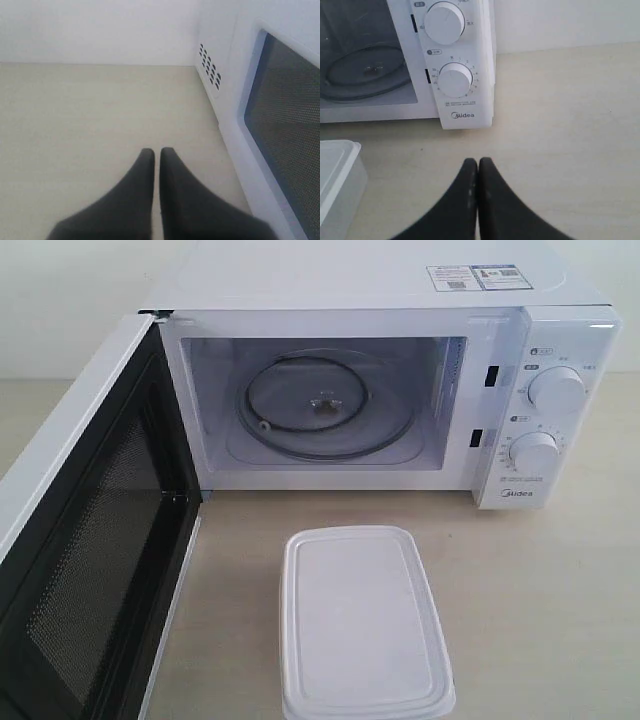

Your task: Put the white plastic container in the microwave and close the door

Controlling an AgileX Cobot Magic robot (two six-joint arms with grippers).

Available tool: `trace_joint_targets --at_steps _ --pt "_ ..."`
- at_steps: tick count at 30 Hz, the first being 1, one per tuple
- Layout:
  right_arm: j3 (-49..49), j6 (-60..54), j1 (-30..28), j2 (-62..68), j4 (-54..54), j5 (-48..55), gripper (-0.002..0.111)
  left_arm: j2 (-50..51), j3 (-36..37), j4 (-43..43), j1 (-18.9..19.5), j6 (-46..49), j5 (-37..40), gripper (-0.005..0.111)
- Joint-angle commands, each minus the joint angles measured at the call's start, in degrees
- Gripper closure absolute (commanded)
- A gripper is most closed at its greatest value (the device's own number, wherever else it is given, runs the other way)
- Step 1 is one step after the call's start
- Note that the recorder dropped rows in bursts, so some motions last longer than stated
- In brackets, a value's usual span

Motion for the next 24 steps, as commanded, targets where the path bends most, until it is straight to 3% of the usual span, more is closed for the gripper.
trace_joint_targets --at_steps 1,24 --pt "0.0 -0.4 0.2 -0.3 -0.1 -0.7 0.109 -0.2 0.2 0.0 0.1 -0.4 0.0 0.102" --pt "0.0 -2.2 0.2 -0.3 -1.2 -0.2 0.109 -0.2 0.2 0.0 0.1 -0.4 0.0 0.102"
